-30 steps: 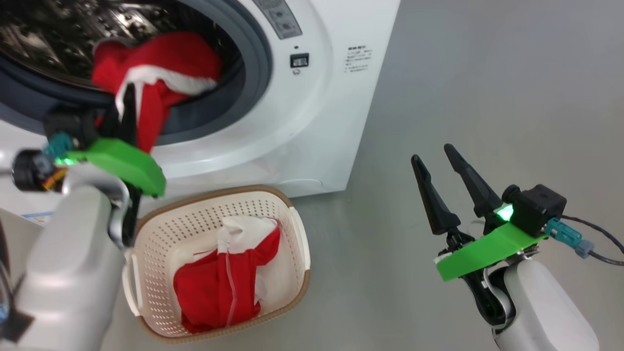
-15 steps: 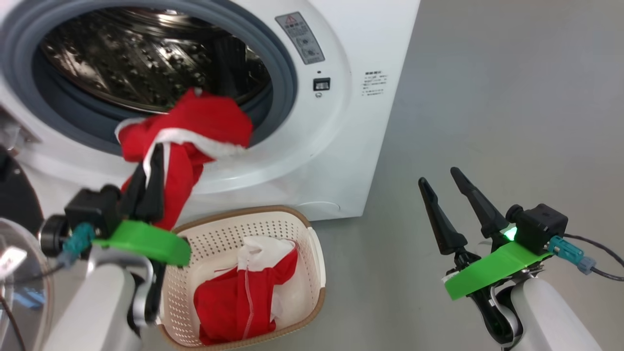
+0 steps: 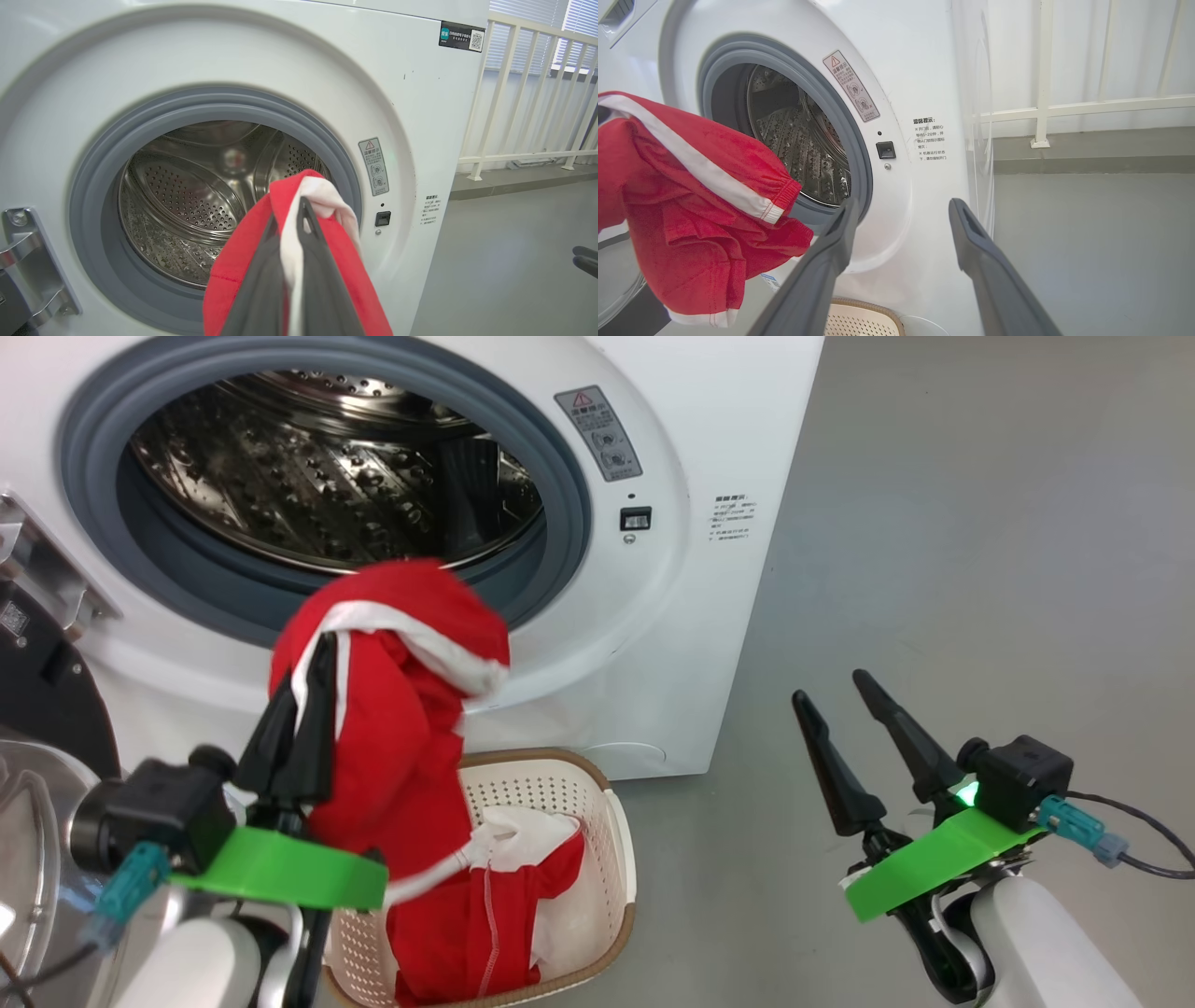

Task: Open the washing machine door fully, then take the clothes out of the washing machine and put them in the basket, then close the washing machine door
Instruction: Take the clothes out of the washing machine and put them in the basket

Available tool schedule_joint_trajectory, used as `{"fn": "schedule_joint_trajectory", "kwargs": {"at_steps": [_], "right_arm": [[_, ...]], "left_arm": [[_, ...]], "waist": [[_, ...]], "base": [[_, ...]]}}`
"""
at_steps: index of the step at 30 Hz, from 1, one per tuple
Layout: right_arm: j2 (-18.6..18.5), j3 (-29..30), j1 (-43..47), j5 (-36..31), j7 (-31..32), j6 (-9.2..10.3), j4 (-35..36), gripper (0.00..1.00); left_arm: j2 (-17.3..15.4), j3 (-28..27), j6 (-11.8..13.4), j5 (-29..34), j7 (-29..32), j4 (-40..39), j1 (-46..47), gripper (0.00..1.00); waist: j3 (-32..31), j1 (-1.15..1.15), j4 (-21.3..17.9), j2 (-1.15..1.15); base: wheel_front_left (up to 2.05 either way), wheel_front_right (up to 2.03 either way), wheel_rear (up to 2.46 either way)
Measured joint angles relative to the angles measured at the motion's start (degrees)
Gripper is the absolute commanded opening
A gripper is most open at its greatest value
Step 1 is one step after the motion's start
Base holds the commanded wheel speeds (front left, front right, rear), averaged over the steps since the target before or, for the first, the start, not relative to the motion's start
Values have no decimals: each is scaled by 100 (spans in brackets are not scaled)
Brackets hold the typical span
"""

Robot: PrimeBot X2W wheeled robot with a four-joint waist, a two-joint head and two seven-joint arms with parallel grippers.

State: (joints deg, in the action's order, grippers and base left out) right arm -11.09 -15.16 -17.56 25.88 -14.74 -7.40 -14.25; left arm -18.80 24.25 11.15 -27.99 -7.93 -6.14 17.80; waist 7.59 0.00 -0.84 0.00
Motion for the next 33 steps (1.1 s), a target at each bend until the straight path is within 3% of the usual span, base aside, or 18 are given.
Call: {"fn": "schedule_joint_trajectory", "kwargs": {"at_steps": [6,12,19,26,33], "right_arm": [[-4,-68,2,1,0,0,1,100],[-9,-67,2,1,0,0,5,100],[0,-63,-1,1,0,0,36,100],[12,-62,-18,1,0,0,57,100],[22,-52,-97,1,0,0,76,100]], "left_arm": [[-62,30,129,2,88,-378,-313,0],[-32,133,58,-105,91,25,-461,0],[299,424,-455,-300,-236,1510,-390,0],[686,503,-1056,-301,-572,3493,488,0],[954,364,-1402,-234,-628,4765,1010,0]], "waist": [[26,0,-35,0],[115,0,-68,0],[247,0,-130,0],[396,0,-257,0],[573,0,-427,0]], "base": [[0,0,0],[0,0,0],[0,0,0],[0,0,0],[0,0,0]]}}
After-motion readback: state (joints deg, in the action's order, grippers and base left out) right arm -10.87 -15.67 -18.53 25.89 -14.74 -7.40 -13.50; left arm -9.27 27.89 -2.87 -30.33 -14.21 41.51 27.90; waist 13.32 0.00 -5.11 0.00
